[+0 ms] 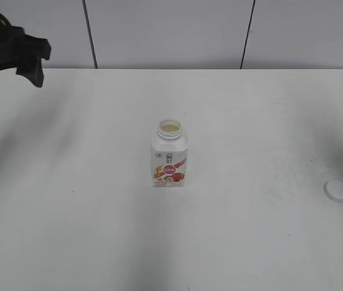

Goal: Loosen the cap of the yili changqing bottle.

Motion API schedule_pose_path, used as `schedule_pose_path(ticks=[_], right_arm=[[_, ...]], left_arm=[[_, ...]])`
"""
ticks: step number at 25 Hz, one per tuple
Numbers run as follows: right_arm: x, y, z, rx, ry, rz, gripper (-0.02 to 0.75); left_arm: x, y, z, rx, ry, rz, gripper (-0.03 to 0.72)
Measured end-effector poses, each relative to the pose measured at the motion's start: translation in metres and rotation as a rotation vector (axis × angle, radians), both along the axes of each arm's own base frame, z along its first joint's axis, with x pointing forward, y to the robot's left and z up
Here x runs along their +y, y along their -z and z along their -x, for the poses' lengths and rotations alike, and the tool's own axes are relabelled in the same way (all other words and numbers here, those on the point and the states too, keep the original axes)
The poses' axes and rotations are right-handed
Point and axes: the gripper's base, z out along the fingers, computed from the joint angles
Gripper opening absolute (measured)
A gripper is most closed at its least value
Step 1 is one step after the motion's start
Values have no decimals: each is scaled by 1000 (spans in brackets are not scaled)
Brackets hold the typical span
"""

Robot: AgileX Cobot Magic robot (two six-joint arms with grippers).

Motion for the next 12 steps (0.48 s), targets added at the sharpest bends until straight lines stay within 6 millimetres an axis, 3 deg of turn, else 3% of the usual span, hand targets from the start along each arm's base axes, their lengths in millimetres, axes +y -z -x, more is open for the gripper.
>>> schedule_pose_path(ticks=[6,12], right_arm=[[-6,-7,12,-3,-20,79,567],[-5,-21,52,-87,-54,105,567]], left_arm=[[14,-32,47,81,-40,-16,587],[34,-48,120,84,-50,-19,586]])
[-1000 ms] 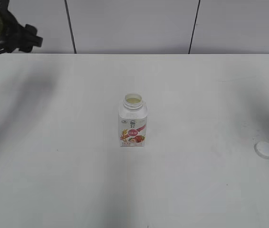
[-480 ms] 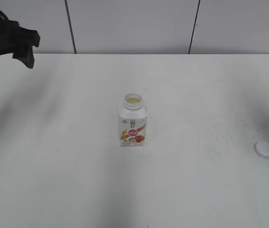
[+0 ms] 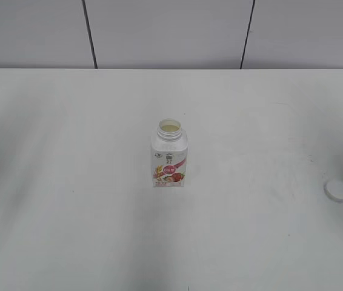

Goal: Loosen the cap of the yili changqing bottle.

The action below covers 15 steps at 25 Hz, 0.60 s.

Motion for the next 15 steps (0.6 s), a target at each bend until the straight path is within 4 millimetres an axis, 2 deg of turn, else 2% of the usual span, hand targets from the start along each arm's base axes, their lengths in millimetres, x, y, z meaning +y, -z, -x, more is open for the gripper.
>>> schedule_pose_path(ticks=[5,9,11,15], right_arm=[[2,3,42,-47,-3,4,567],[4,8,81,-109,-4,8,567],[5,7,106,-183,-4,11,567],[6,13,141,-285,-5,25,567]], left_arm=[[17,-10,64,-66,-14,22,586],[31,-16,116,-203,-12,68,585],[35,-14,135,-253,7,74,584],[43,-5,169,-341,74,75,583]])
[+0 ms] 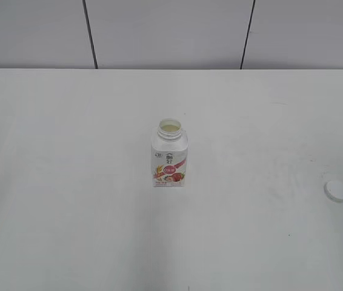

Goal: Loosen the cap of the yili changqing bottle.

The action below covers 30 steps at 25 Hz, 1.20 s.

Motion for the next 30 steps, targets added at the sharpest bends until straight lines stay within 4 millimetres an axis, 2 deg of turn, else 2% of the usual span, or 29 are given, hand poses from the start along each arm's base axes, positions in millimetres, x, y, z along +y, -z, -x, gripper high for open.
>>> schedule_pose_path(ticks=[3,7,12,15,21,30], right_arm=[[0,5,25,-93,2,15,567],[1,14,48,-187,3,22,567],[2,30,72,-296,5,31,567],[2,33,86,-373,8,39,567],[1,34,88,-394,12,47,567],[-4,37,77,-460,48,100,567]], left_arm=[[2,12,20,-45,66,-11,583],[1,31,38,-120,169,-1,583],[-5,50,51,-237,259,57,578],[-4,54,55,-297,266,68,578],[-3,54,60,-340,269,75,569],[-4,54,60,-339,273,83,565]])
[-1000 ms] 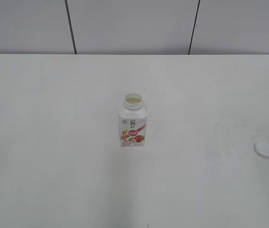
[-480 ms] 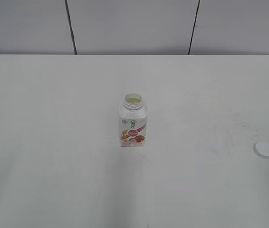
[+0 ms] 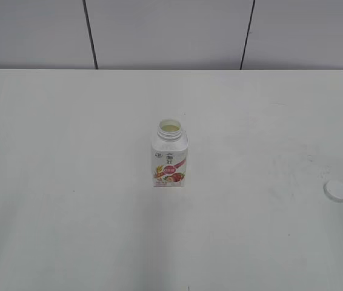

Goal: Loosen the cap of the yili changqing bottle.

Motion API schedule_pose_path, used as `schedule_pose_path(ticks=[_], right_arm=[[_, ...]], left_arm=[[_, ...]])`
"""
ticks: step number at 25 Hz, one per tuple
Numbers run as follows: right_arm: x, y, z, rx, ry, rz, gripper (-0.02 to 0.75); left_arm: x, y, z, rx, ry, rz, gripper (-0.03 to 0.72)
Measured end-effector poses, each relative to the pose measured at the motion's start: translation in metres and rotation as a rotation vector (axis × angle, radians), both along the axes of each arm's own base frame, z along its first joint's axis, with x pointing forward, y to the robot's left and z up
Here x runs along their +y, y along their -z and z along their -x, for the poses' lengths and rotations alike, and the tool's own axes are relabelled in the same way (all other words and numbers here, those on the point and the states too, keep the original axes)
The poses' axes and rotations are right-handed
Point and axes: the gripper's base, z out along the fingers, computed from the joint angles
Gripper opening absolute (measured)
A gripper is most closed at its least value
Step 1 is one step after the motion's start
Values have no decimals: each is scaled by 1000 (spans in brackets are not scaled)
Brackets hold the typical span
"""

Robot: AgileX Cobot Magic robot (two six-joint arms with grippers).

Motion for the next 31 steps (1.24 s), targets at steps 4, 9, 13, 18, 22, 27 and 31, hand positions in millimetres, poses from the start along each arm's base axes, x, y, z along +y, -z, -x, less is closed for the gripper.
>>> schedule_pose_path(ticks=[4,9,13,18,22,27,31], right_arm=[[0,0,0,-1,1,0,567],[0,0,0,-3,2,1,567],[1,0,0,-3,-10,-16,567],[2,0,0,-5,-12,-20,567],[2,0,0,-5,-13,-21,567],[2,0,0,-5,-13,-22,567],[2,0,0,-5,-13,-22,567]], left_arm=[[0,0,0,0,-14,0,565],[-1,0,0,1,-115,5,565],[-3,0,0,1,-205,8,560],[-4,0,0,3,-215,22,554],[-5,0,0,5,-210,34,553],[-6,0,0,5,-230,40,551],[-6,0,0,5,-230,41,551]])
